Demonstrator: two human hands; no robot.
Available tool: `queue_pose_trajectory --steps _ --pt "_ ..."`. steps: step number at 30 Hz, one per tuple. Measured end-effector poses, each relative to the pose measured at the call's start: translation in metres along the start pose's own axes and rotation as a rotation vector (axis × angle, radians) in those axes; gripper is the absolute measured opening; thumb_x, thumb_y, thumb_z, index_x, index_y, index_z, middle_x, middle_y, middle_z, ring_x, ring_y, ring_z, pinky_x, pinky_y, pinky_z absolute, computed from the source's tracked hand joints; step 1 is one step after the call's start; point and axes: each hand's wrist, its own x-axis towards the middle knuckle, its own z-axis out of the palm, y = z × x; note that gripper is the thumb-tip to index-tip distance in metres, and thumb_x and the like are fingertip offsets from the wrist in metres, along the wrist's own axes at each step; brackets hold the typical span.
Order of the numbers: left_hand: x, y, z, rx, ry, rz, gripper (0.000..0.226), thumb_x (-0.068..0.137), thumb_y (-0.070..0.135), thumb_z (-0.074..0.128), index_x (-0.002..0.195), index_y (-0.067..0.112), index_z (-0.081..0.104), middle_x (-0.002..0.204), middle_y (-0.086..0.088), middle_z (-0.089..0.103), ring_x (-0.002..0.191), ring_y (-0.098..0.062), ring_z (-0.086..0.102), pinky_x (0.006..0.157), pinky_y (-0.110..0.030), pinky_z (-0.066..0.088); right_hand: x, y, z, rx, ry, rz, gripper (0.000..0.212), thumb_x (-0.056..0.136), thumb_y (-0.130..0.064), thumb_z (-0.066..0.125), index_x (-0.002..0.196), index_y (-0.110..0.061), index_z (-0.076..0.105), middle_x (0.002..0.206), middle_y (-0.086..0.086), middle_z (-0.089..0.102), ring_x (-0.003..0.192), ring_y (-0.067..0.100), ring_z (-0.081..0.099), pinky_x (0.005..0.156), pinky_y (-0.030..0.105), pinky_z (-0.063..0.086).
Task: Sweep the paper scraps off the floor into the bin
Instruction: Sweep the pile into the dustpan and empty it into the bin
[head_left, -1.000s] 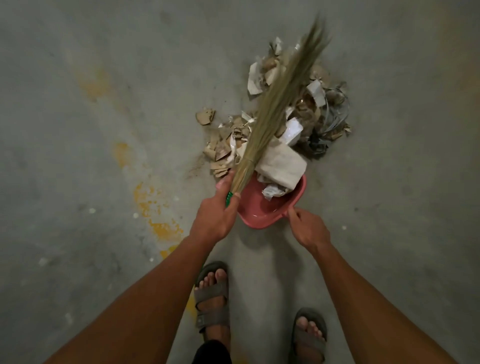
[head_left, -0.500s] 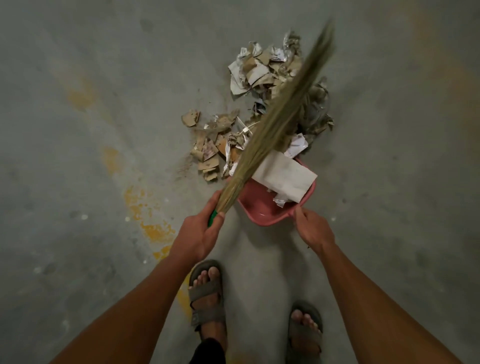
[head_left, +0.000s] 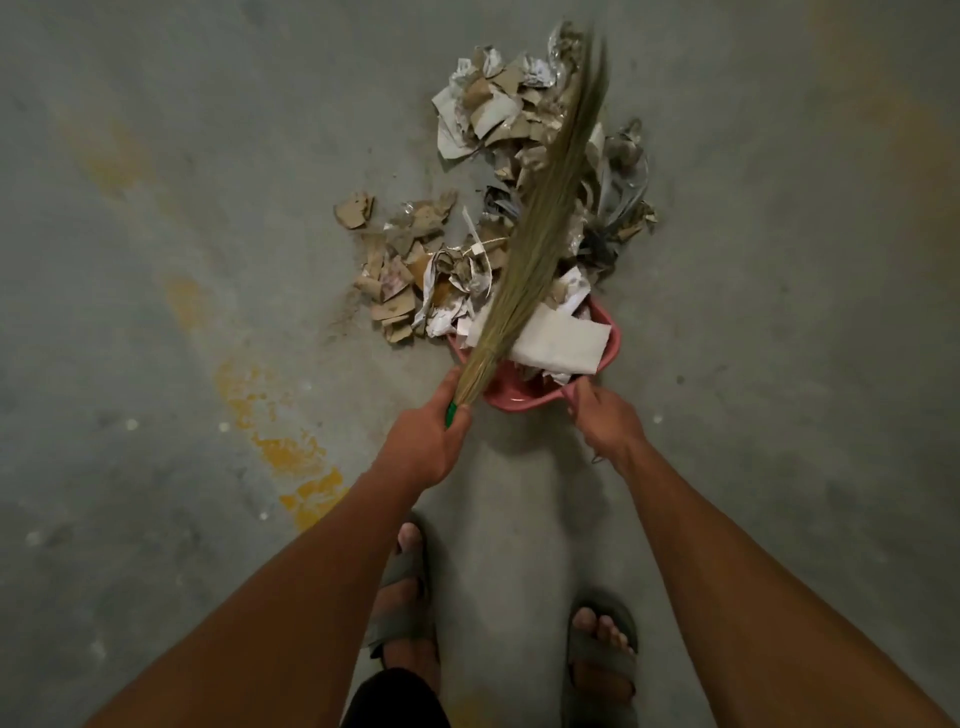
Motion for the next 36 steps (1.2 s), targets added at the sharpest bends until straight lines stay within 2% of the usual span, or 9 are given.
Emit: queue_pose_trajectory --steps 3,7,9,11,14,17,23,29,36 --pt "-0.034 -0.022 0.002 -0.020 -0.053 -0.031 0.061 0.109 0.049 0.045 0.165 0.048 0.020 0.113 -0.015 0.072 0.093 -0.030 0.069 0.082 -0.033 0.051 0.003 -0.008 0.003 -0.010 -0.009 0.010 0.054 0.109 -0.050 0.032 0.089 -0.020 0.072 0.109 0.018 0.076 0.104 0.039 0.067 0.090 0.041 0.048" --pt "-0.063 -0.037 -0.010 -0.179 0.010 -0.014 0.056 0.107 0.052 0.046 0.157 0.065 0.024 0.102 -0.006 0.073 0.086 -0.019 0.072 0.077 -0.032 0.051 -0.013 -0.002 0.010 0.039 0.014 0.027 0.062 0.103 -0.063 0.028 0.084 -0.022 0.071 0.102 0.015 0.076 0.101 0.038 0.069 0.090 0.043 0.050" --pt "-0.069 -0.033 -0.020 -0.248 0.043 0.015 0.054 0.108 0.050 0.047 0.155 0.066 0.026 0.094 -0.001 0.074 0.080 -0.012 0.072 0.074 -0.031 0.052 -0.024 0.004 0.011 0.096 0.037 0.044 0.066 0.091 -0.074 0.026 0.082 -0.026 0.071 0.096 0.010 0.076 0.095 0.037 0.070 0.086 0.044 0.054" --pt "-0.072 -0.022 -0.032 -0.306 0.080 0.033 0.052 0.109 0.048 0.047 0.153 0.068 0.028 0.084 0.002 0.072 0.069 -0.005 0.069 0.069 -0.029 0.054 -0.034 0.010 0.009 0.110 0.052 0.026 0.061 0.092 -0.073 0.027 0.081 -0.030 0.070 0.091 0.006 0.075 0.089 0.033 0.071 0.083 0.042 0.055" --pt "-0.068 -0.001 -0.048 -0.389 0.143 0.026 0.050 0.110 0.047 0.046 0.147 0.074 0.027 0.078 0.000 0.068 0.061 -0.007 0.065 0.057 -0.027 0.053 -0.046 0.021 0.006 0.128 0.085 0.004 0.055 0.104 -0.062 0.034 0.088 -0.028 0.074 0.090 0.004 0.075 0.085 0.029 0.070 0.078 0.038 0.054" --pt "-0.058 0.019 -0.060 -0.462 0.211 -0.017 0.052 0.109 0.049 0.045 0.151 0.072 0.025 0.077 -0.008 0.067 0.059 -0.016 0.063 0.048 -0.026 0.051 -0.058 0.031 0.004 0.185 0.123 0.004 0.051 0.105 -0.059 0.038 0.076 -0.030 0.068 0.082 0.002 0.073 0.077 0.026 0.067 0.070 0.034 0.048" --pt "-0.049 0.051 -0.068 -0.547 0.295 -0.054 0.054 0.108 0.045 0.046 0.154 0.066 0.025 0.074 -0.010 0.064 0.055 -0.019 0.059 0.046 -0.031 0.050 -0.089 0.049 -0.010 0.330 0.112 0.044 0.047 0.103 -0.048 0.043 0.064 -0.025 0.056 0.059 -0.005 0.062 0.057 0.015 0.055 0.065 0.036 0.043" --pt "-0.061 0.083 -0.057 -0.517 0.287 -0.009 0.054 0.109 0.042 0.046 0.154 0.065 0.028 0.073 -0.012 0.063 0.055 -0.020 0.057 0.045 -0.031 0.050 -0.117 0.068 -0.033 0.454 0.103 0.057 0.041 0.097 -0.050 0.044 0.069 -0.024 0.059 0.057 -0.003 0.059 0.053 0.015 0.051 0.061 0.037 0.041" --pt "-0.080 0.127 -0.030 -0.477 0.286 0.033 0.057 0.110 0.041 0.048 0.158 0.060 0.026 0.075 -0.013 0.064 0.054 -0.020 0.057 0.043 -0.031 0.050 -0.146 0.109 -0.067 0.564 0.174 0.107 0.042 0.097 -0.048 0.046 0.068 -0.021 0.061 0.055 -0.003 0.057 0.054 0.016 0.051 0.061 0.037 0.040"
